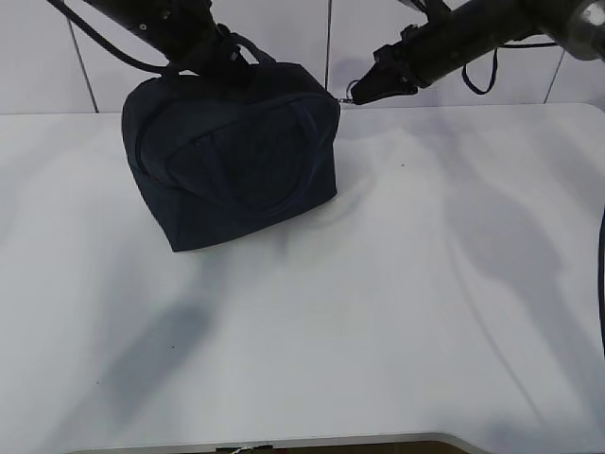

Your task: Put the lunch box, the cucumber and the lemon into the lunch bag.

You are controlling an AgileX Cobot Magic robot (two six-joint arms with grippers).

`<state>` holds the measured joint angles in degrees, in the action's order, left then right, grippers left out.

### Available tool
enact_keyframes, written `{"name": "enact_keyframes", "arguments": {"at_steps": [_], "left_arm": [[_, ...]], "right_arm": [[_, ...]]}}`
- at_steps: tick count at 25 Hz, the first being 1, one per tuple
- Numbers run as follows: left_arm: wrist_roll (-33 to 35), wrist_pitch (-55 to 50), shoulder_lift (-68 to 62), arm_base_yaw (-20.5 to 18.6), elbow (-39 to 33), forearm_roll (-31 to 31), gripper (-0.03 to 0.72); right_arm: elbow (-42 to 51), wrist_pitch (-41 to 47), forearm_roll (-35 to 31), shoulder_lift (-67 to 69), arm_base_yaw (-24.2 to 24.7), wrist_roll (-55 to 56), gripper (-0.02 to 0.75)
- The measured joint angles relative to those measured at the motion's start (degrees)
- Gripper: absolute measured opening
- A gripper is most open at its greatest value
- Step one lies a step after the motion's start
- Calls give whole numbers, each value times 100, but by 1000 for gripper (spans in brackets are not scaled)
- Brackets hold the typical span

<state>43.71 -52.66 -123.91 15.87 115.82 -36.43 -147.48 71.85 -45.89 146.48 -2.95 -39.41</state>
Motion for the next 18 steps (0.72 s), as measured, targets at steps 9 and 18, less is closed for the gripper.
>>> {"name": "enact_keyframes", "arguments": {"at_steps": [9,18], "left_arm": [[0,-58,0,0,0,65,-6],[0,-81,0,0,0,102,-6]], "right_arm": [[0,13,49,0,-13,-1317,5],[0,13,-114,0,-13,1883,5]]}}
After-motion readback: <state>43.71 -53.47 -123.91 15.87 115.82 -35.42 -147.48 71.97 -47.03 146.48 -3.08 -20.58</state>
